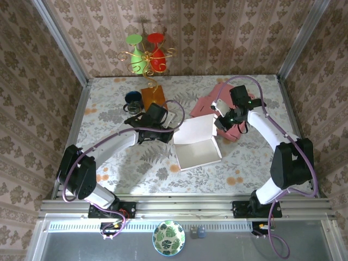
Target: Fold the paper box
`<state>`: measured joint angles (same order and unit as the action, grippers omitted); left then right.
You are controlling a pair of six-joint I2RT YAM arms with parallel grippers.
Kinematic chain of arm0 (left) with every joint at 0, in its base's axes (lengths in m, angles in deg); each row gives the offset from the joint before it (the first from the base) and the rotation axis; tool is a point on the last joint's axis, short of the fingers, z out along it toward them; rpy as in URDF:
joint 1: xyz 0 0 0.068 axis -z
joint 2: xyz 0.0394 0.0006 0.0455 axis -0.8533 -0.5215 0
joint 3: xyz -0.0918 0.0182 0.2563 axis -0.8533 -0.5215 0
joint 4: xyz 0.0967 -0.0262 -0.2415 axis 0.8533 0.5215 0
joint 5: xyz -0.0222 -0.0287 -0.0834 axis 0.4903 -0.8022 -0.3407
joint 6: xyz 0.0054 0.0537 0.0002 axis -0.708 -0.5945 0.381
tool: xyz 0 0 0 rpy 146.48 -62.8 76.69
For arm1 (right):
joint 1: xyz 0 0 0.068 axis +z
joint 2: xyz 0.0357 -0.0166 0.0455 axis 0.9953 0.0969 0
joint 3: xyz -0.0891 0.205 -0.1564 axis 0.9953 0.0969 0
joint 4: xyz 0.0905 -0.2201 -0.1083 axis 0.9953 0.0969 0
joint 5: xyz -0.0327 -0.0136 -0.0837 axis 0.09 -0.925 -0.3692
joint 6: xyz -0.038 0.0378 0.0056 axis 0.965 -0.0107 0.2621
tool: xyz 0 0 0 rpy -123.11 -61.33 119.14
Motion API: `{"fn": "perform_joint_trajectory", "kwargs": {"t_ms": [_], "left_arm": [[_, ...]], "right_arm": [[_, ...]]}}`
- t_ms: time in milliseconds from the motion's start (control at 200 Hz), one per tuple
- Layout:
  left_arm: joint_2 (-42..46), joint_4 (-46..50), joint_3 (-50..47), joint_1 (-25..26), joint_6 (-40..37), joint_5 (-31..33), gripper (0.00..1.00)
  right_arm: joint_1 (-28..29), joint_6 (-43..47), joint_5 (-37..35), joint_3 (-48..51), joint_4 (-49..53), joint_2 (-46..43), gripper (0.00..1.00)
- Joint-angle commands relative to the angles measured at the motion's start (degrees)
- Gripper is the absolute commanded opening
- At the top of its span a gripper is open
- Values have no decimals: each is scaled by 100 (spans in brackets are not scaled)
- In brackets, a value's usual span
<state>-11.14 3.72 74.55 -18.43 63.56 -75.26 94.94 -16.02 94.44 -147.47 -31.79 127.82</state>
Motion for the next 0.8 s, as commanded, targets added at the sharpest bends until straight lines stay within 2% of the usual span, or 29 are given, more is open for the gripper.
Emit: {"fn": "perform_joint_trajectory", "kwargs": {"t_ms": [0, 345, 435, 620, 715, 795], "left_arm": [[-47, 29, 250, -1, -129, 113, 0], [-277, 40, 680, -147, 602, 779, 0], [-420, 98, 900, -173, 753, 934, 0], [-591, 365, 1230, -344, 1219, 1311, 0], [-531, 262, 1128, -449, 1522, 1289, 0], [-485, 116, 1008, -514, 1692, 1201, 0]], "right_arm": [[36, -266, 198, -195, -95, 105, 2], [481, -1676, -587, -37, -782, -198, 0], [783, -2112, -1023, -95, -873, -159, 0], [1382, -3579, -1983, -181, -1226, -41, 0], [1642, -4285, -2479, -50, -1555, -76, 0], [1847, -4544, -2824, 22, -1749, -88, 0]]}}
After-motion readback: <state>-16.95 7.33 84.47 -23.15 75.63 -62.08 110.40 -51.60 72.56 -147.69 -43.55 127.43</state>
